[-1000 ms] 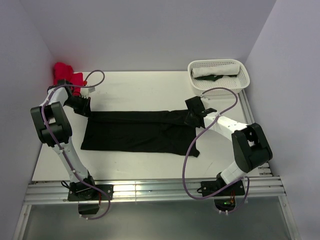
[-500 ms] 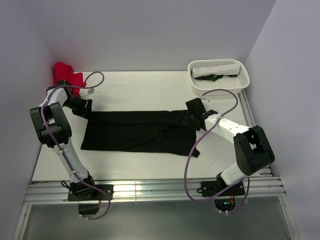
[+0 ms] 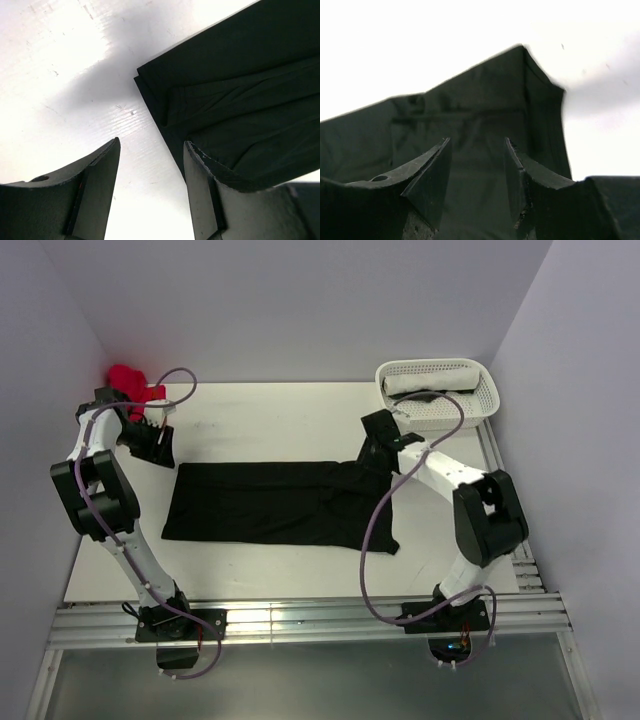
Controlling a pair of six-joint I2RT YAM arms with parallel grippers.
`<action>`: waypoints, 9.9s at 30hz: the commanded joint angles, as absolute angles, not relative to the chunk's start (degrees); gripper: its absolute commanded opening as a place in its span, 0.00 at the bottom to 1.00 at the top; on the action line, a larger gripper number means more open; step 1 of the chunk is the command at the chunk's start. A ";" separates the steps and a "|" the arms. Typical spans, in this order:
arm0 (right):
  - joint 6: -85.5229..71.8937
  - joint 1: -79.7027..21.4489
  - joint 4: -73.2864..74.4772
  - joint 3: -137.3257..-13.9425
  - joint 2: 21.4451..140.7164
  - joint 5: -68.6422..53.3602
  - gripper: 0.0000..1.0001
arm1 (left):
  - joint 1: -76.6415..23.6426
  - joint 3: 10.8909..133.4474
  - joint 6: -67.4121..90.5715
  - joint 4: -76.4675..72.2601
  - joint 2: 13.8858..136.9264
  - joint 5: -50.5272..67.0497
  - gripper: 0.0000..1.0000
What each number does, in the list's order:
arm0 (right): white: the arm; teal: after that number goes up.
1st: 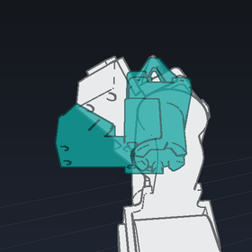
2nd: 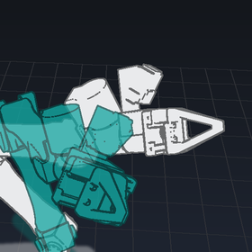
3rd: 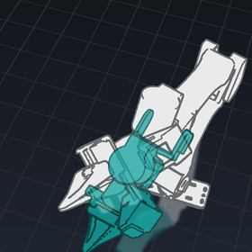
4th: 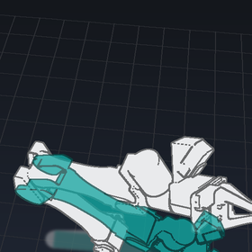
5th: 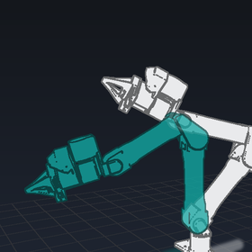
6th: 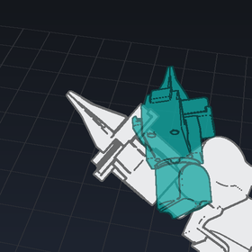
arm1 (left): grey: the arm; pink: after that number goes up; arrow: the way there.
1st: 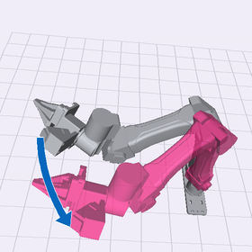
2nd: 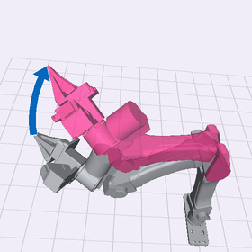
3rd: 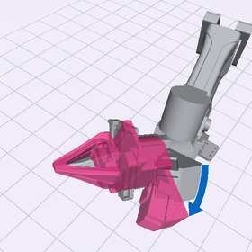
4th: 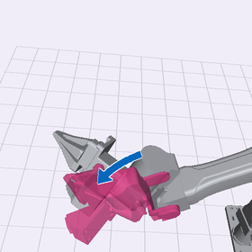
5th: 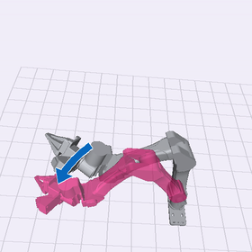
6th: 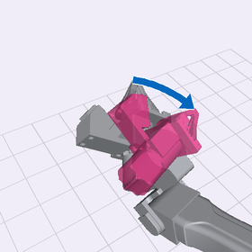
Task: Roll the t-shirts
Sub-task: Fold the tshirt
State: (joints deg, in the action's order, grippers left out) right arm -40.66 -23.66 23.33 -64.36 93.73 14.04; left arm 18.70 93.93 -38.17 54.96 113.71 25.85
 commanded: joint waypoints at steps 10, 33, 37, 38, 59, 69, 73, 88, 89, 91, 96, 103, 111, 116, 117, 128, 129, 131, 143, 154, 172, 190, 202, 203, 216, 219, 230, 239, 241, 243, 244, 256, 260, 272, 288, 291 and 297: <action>-39.20 -21.62 23.91 -70.14 104.07 11.95 0.51 | 18.81 99.58 -38.50 59.15 112.06 29.18 0.59; -44.73 -29.17 23.90 -56.17 88.07 15.11 0.04 | 18.72 98.17 -38.76 59.50 111.79 28.83 0.57; -47.02 -32.42 24.17 -52.83 84.38 16.17 0.03 | 18.63 98.26 -39.11 59.85 112.76 28.48 0.56; -48.15 -33.65 24.17 -51.26 83.77 16.35 0.04 | 18.63 98.17 -39.11 59.77 112.85 28.30 0.56; -54.76 -40.96 25.23 -47.62 76.20 20.12 0.44 | 18.63 96.77 -39.29 59.06 113.20 26.72 0.56; -51.15 -40.61 23.38 -60.73 89.20 19.95 0.54 | 18.63 96.94 -39.81 59.59 112.94 26.81 0.56; -50.45 -39.64 22.67 -64.59 93.77 18.81 0.56 | 18.63 96.94 -39.81 59.94 113.03 26.98 0.56; -50.36 -38.58 20.22 -65.57 99.41 15.65 0.24 | 18.72 97.29 -39.73 60.03 113.20 27.33 0.56; -50.54 -38.58 19.87 -65.22 98.88 15.30 0.21 | 18.63 97.29 -39.73 60.20 113.20 27.33 0.56; -50.80 -38.67 18.82 -63.91 98.09 14.16 0.18 | 18.63 97.12 -39.81 60.03 113.12 27.25 0.56; -51.50 -39.46 17.58 -61.18 93.96 12.75 0.18 | 18.63 96.94 -39.81 60.03 113.11 27.25 0.56; -52.99 -41.92 18.11 -57.93 91.58 12.31 0.20 | 18.46 96.94 -39.81 60.47 113.29 27.33 0.56; -54.32 -45.61 16.00 -55.63 92.28 10.46 0.31 | 18.11 96.59 -39.90 60.73 113.12 26.98 0.56; -54.32 -46.84 14.77 -55.37 92.11 9.67 0.41 | 18.10 96.07 -39.82 60.56 112.94 26.54 0.55; -54.66 -47.19 15.11 -55.46 91.76 10.10 0.41 | 18.02 96.06 -39.81 60.64 113.03 26.46 0.55; -59.33 -47.11 32.08 -56.87 82.79 27.95 0.30 | 17.49 95.01 -40.08 61.26 110.05 28.12 0.56; -59.50 -46.85 31.82 -56.26 82.71 27.78 0.30 | 16.71 93.79 -39.99 61.00 109.17 28.39 0.57; -59.68 -46.14 31.12 -55.12 82.62 27.95 0.30 | 14.34 92.29 -39.82 59.77 106.28 28.39 0.57; -57.84 -42.28 30.41 -53.34 85.86 28.92 0.28 | -3.65 89.65 -33.14 53.36 96.25 32.08 0.64; -56.87 -41.22 27.43 -53.18 89.82 26.28 0.28 | -24.25 81.48 -22.16 30.80 92.81 29.88 0.70; -62.39 -40.43 25.22 -42.98 81.48 25.75 0.00 | -30.06 76.64 -13.89 23.47 96.24 32.43 0.69; -68.20 -40.43 24.43 -33.58 64.78 26.72 0.01 | -41.65 67.33 -12.66 10.20 98.79 17.33 0.72; -69.52 -40.25 30.14 -33.92 50.37 29.27 0.03 | -48.42 67.76 -9.58 3.96 104.06 3.97 0.66; -69.61 -40.25 30.67 -34.01 49.93 29.44 0.03 | -48.69 67.94 -9.58 3.96 104.32 3.43 0.65; -69.00 -39.90 31.11 -32.96 46.85 29.36 0.04 | -50.98 66.45 -10.63 3.69 104.24 0.26 0.33; -68.64 -39.82 30.94 -32.96 47.28 29.09 0.04 | -51.06 66.01 -10.81 4.39 103.80 0.87 0.20; -66.80 -38.15 28.83 -32.26 48.08 27.78 0.05 | -51.06 64.69 -13.18 9.75 100.37 5.62 0.00; -64.95 -36.04 25.93 -31.99 51.15 25.32 0.05 | -51.06 63.20 -16.17 15.82 99.49 10.45 0.00; -64.51 -35.51 25.40 -31.99 51.85 24.70 0.05 | -51.06 62.67 -16.70 16.17 99.58 10.81 0.00; -63.72 -34.81 24.35 -31.90 52.73 23.91 0.06 | -51.06 62.32 -17.05 16.35 99.93 10.55 0.00; -63.46 -34.46 23.91 -31.90 53.17 23.56 0.06 | -51.06 62.23 -17.22 16.52 100.19 10.72 0.01; -60.91 -31.82 17.94 -31.38 60.03 19.34 0.22 | -49.49 71.71 -11.09 17.57 101.51 13.26 0.48; -59.50 -29.89 16.44 -31.46 62.65 17.23 0.31 | -46.50 78.29 -8.62 21.08 101.69 15.29 0.53; -54.76 -25.40 14.68 -34.63 70.22 13.10 0.61 | -38.76 89.81 -9.84 32.16 111.68 25.22 0.53; -48.52 -23.12 16.09 -40.78 82.17 9.67 0.75 | -39.64 106.08 -6.94 30.14 130.51 15.12 0.52; -48.34 -23.03 16.17 -41.92 84.37 9.58 0.75 | -39.81 104.33 -7.55 29.36 129.38 15.03 0.52; -48.86 -23.03 16.52 -42.62 87.10 9.49 0.65 | -39.64 103.44 -8.26 30.32 124.98 15.64 0.56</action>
